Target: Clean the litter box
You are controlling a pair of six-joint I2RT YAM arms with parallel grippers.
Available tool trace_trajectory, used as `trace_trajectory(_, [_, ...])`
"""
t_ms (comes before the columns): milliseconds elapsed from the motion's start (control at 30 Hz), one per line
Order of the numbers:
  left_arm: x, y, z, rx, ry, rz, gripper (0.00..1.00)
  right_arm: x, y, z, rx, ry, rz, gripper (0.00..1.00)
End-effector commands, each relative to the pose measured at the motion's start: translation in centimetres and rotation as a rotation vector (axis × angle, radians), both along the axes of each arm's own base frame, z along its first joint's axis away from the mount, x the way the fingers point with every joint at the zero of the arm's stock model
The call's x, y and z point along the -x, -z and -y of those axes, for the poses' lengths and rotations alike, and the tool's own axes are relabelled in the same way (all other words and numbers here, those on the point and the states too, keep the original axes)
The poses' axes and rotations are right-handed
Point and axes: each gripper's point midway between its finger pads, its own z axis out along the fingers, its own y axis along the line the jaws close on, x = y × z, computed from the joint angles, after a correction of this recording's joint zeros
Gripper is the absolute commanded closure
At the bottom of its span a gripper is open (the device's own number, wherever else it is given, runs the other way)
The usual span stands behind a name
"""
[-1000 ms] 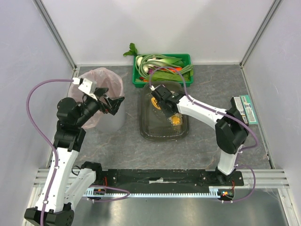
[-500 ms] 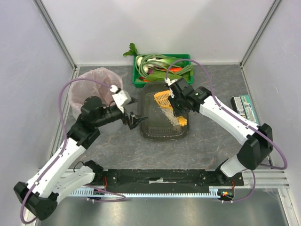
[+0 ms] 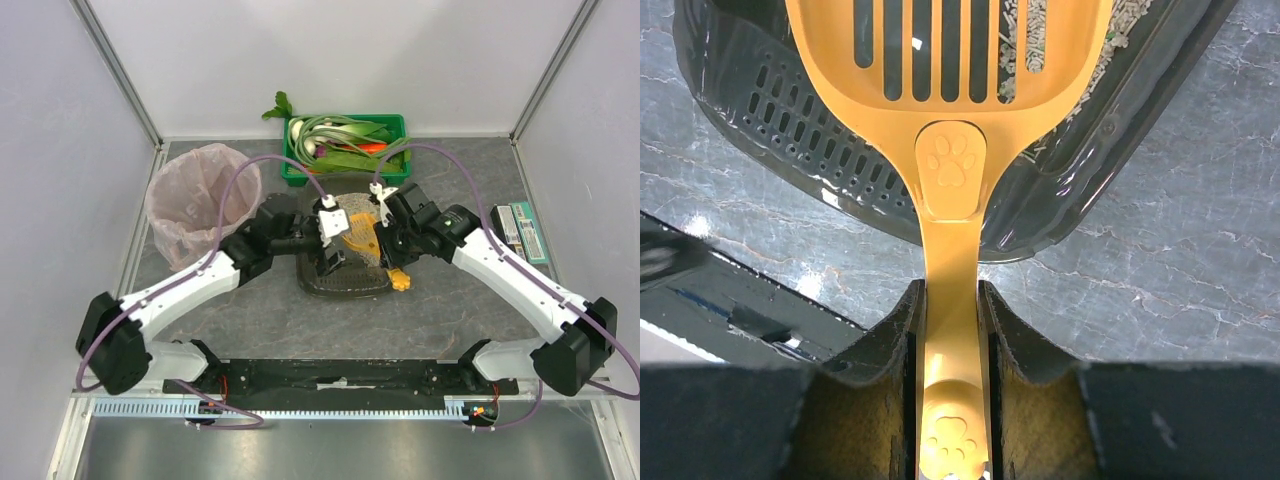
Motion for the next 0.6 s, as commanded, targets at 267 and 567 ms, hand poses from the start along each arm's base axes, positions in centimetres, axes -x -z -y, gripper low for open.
trace_trajectory(267, [-2.3, 1.3, 5.6, -0.031, 0.118, 0.117, 0.02, 0.7, -1.8, 0.2, -0.066, -0.016, 0.068, 1.0])
trace_trajectory(567, [-3.1, 2.9, 6.3, -0.053, 0.08, 0.061, 0.27, 0.6, -1.0, 0.7, -0.04, -0.019, 0.077, 1.0])
